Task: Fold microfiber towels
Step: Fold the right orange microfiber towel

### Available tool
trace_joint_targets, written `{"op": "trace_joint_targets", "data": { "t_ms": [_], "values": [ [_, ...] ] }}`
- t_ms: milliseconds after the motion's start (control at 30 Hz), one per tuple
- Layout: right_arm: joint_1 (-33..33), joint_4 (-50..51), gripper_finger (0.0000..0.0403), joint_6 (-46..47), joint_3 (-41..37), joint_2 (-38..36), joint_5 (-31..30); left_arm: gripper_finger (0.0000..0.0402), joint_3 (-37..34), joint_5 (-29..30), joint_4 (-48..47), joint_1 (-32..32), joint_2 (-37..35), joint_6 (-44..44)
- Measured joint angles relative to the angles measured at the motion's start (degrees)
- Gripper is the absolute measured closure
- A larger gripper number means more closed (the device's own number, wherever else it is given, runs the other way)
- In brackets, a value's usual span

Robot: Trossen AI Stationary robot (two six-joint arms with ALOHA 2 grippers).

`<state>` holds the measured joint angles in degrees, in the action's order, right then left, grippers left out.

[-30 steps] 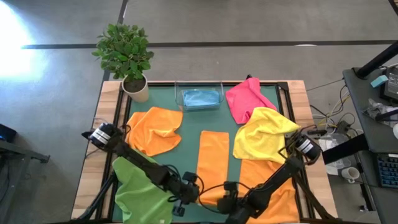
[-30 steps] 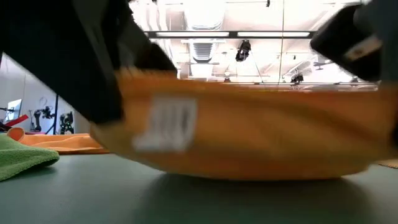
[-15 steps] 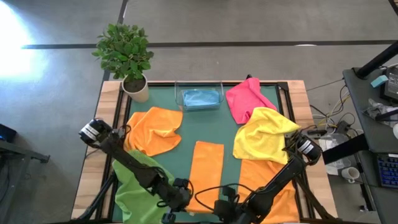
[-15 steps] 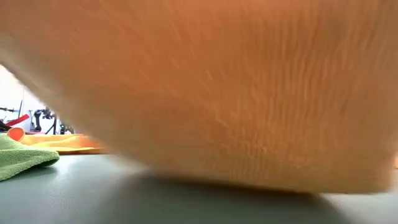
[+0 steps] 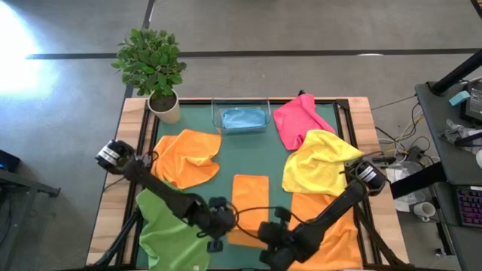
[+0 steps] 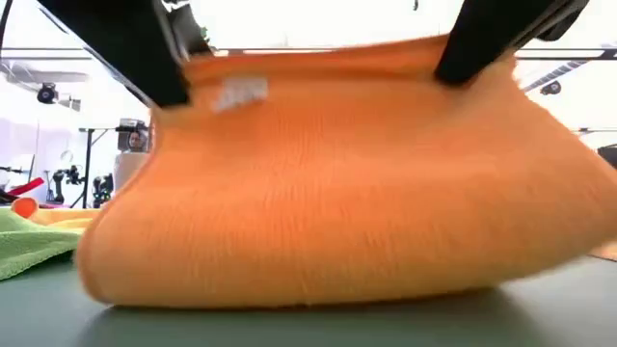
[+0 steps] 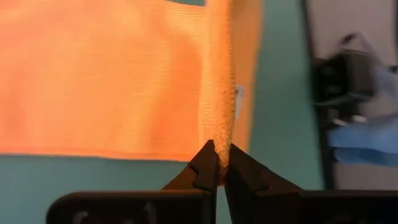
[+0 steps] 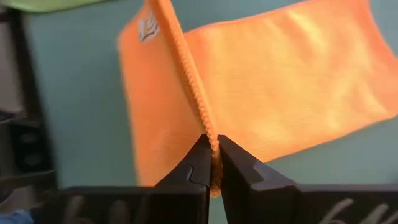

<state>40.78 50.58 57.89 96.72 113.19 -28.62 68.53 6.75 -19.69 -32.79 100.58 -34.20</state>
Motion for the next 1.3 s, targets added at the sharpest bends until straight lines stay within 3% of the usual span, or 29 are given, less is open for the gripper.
{"op": "trace_joint_targets", "data": {
  "t_ms": [400,733,1300],
  "values": [
    [-8.23,10.17,0.0392,-1.00,-1.86,-0.13,-0.14,0.0400,-0.90,1.39,-6.76,9.82,-2.02,0.04],
    [-14.52,10.97,0.0392,-6.44,-5.55,-0.14,-0.19,0.0400,-1.42,1.41,-8.20,16.70,-2.02,0.53],
    [-21.78,12.14,0.0392,-16.49,-6.90,-0.20,0.33,0.0400,-1.39,1.32,-9.34,21.91,-2.02,3.62]
  ]
}}
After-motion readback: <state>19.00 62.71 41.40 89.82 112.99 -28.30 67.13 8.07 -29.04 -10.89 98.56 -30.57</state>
